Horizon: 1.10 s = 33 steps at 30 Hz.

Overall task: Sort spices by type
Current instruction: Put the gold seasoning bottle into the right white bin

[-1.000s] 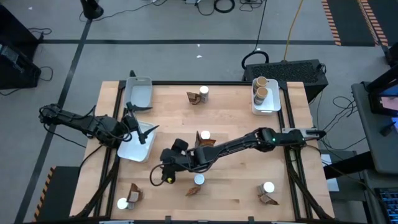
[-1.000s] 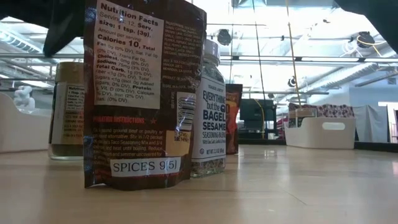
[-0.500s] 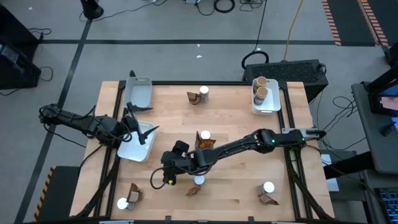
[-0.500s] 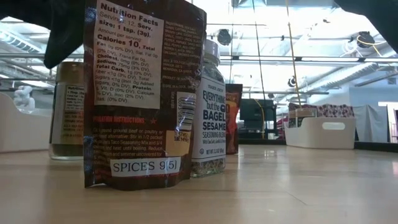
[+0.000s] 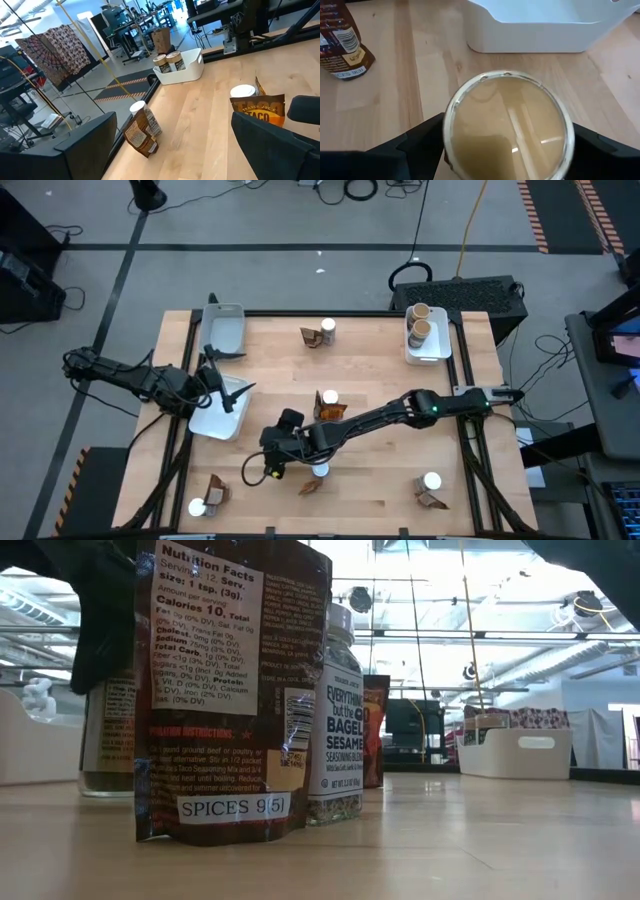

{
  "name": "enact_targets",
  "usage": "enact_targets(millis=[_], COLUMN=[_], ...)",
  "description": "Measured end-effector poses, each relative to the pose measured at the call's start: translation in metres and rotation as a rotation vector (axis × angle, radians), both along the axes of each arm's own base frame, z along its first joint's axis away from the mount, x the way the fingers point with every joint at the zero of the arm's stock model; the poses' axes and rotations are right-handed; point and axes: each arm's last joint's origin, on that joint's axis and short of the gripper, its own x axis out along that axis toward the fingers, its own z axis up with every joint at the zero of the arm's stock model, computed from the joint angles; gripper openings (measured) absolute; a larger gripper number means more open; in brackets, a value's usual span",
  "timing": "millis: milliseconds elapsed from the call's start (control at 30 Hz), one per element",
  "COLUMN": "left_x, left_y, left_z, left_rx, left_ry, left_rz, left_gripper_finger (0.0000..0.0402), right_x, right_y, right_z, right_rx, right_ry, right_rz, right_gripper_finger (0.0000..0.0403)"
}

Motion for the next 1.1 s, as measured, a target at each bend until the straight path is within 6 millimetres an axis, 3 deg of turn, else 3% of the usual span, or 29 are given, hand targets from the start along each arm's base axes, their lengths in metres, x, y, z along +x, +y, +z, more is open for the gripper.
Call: enact_targets(millis=[467,733,867,967,1100], left_x=[0.000,0.000,0.000,0.000,0.000], left_y=[0.000,0.000,0.000,0.000,0.000], left_z=[0.000,0.000,-0.001,-0.001,-0.002], left_rx=[0.001,0.001,0.002,0.004,0.004], left_ry=[0.002,0.002,0.007,0.016,0.017], left_rz=[0.000,0.000,0.000,0.000,0.000], left_gripper_finger=[0.0397,0.0397,0.0397,0.0397,0.0397], right_x=[0.002,0.001,0.000,-0.002,-0.007], right_y=[-0.002,-0.002,-0.002,-0.002,-0.005], right_z=[0.002,0.001,0.005,0.013,0.043], right_rx=[0.001,-0.013,-0.002,-0.010,-0.052], right_ry=[-0.020,-0.005,0.007,0.011,-0.037], right_rz=[0.006,0.024,0.065,0.117,0.169], right_gripper_finger=[0.0312,0.0242,0.0240,0.0240,0.0240])
